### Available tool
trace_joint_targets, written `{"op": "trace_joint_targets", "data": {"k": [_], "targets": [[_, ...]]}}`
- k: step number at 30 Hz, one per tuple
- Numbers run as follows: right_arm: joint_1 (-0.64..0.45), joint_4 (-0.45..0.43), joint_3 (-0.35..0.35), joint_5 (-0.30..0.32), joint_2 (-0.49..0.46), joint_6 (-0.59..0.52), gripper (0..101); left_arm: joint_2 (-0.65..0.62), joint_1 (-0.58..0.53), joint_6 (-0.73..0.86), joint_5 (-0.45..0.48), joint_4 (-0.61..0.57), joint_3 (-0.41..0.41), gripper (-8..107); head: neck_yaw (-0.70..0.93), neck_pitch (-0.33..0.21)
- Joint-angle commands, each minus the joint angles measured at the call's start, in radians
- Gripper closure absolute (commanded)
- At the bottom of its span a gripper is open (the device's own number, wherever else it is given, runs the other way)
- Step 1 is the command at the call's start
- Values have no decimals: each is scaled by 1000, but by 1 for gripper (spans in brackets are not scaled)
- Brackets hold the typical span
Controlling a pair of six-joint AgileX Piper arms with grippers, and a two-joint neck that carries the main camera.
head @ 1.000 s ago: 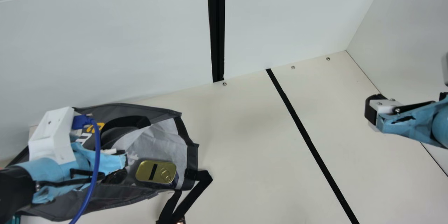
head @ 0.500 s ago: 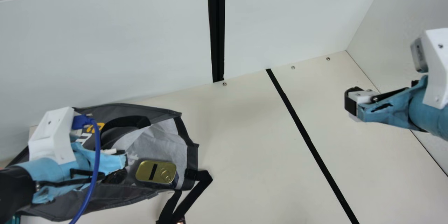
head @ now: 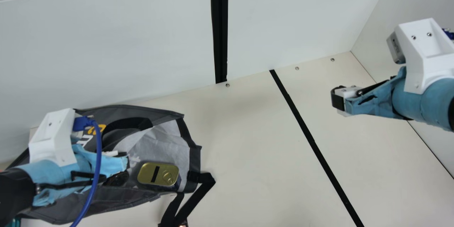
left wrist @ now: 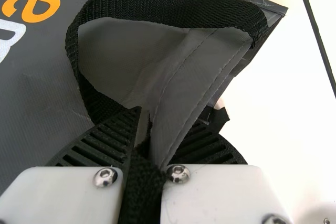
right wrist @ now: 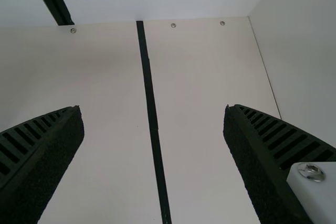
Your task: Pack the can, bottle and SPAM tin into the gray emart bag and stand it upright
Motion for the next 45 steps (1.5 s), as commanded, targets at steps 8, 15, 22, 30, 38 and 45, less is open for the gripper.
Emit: {"op": "trace_joint_targets", "data": {"k": [8, 15, 22, 30, 38, 45], "targets": [[-20, 95, 26, -22, 34, -71, 6, 0, 0, 0, 0, 0, 0, 107, -1, -23], [-30, 166, 85, -61, 51, -132, 6, 0, 0, 0, 0, 0, 0, 107, -1, -23], [-37, 229, 142, -93, 70, -199, 6, 0, 0, 0, 0, 0, 0, 107, -1, -23], [-43, 312, 201, -118, 93, -259, 6, 0, 0, 0, 0, 0, 0, 107, -1, -23], [-45, 398, 247, -136, 119, -306, 6, 0, 0, 0, 0, 0, 0, 107, -1, -23], [-32, 456, 279, -148, 142, -345, 6, 0, 0, 0, 0, 0, 0, 107, -1, -23]]}}
